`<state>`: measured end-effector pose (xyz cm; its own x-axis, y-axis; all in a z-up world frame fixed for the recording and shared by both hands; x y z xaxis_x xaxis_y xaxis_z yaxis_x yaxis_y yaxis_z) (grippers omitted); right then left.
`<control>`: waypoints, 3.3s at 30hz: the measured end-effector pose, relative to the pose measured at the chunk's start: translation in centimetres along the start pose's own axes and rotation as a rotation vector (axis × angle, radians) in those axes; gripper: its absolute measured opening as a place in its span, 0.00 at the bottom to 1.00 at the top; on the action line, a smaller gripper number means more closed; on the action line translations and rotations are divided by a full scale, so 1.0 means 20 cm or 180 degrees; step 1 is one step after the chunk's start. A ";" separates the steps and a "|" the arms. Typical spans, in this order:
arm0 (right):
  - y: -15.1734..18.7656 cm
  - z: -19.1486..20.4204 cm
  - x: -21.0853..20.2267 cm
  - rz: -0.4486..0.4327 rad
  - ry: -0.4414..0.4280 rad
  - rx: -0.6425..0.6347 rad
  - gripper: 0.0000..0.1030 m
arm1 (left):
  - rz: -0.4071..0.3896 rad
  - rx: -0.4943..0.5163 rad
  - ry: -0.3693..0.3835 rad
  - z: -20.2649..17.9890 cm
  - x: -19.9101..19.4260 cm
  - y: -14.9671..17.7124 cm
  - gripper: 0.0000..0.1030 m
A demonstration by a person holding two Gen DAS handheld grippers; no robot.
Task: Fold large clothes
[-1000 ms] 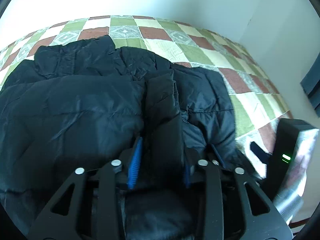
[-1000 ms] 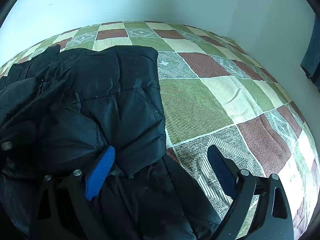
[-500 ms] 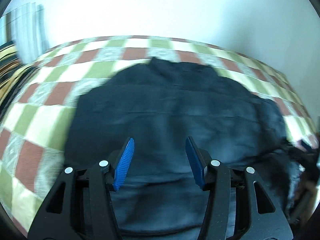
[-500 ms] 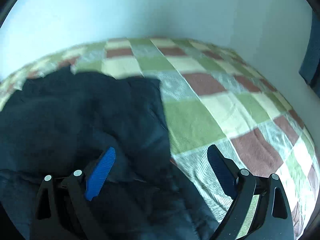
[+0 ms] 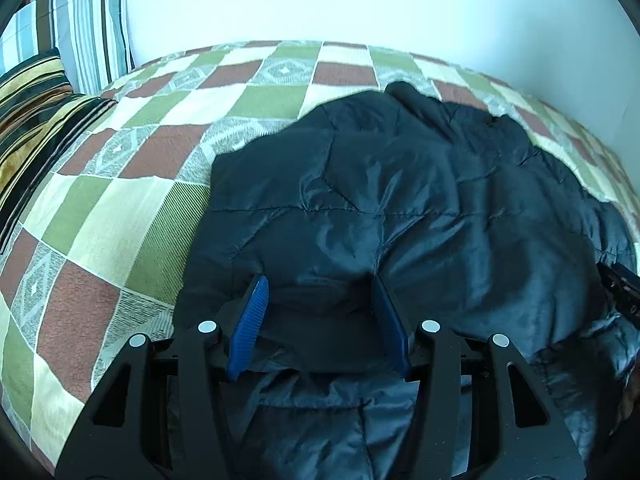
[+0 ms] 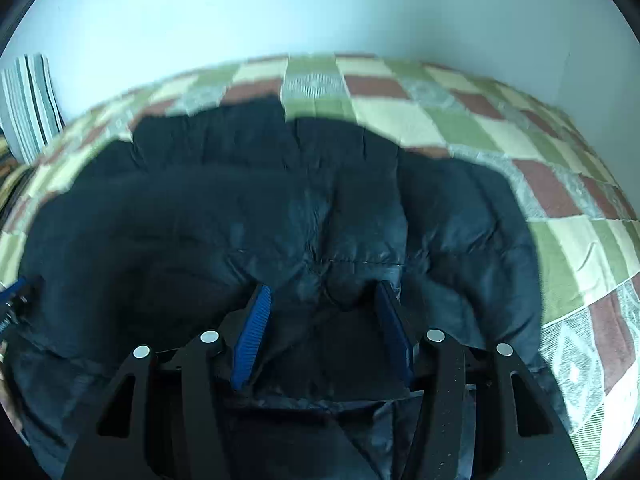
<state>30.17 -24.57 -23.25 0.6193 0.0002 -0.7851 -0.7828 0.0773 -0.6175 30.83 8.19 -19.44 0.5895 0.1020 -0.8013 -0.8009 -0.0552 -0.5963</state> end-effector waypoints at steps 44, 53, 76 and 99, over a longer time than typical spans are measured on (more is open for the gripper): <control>-0.09 0.16 -0.04 -0.0140 -0.0174 -0.0187 0.68 | -0.0153 0.0305 0.0213 -0.38 -0.04 -0.06 0.51; 0.01 0.17 0.14 0.0092 -0.0063 -0.0262 0.70 | 0.0072 0.0447 0.0050 -0.44 0.17 0.01 0.53; 0.69 -0.62 -0.74 -0.0068 0.0088 0.0252 0.78 | -0.0004 -0.0191 -0.0110 0.48 -0.67 0.73 0.83; 1.24 -0.67 -0.95 0.0137 -0.0385 0.0642 0.59 | 0.0319 -0.0397 0.0615 0.55 -0.82 1.19 0.42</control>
<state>-1.78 -36.08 -24.31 0.5980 0.1264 -0.7915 -0.7881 0.2724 -0.5520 0.90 16.05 -19.98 0.5264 -0.1012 -0.8442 -0.8443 -0.1788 -0.5051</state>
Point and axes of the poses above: each gripper's, at about its wrist camera, not at the fingertips, and x roughly the way its jaws point, z to its left, y to its underside, the point moved 4 cm from there along x, roughly the way its jaws point, and after that the axes turned 4 degrees about -y, right-handed, at the moved point
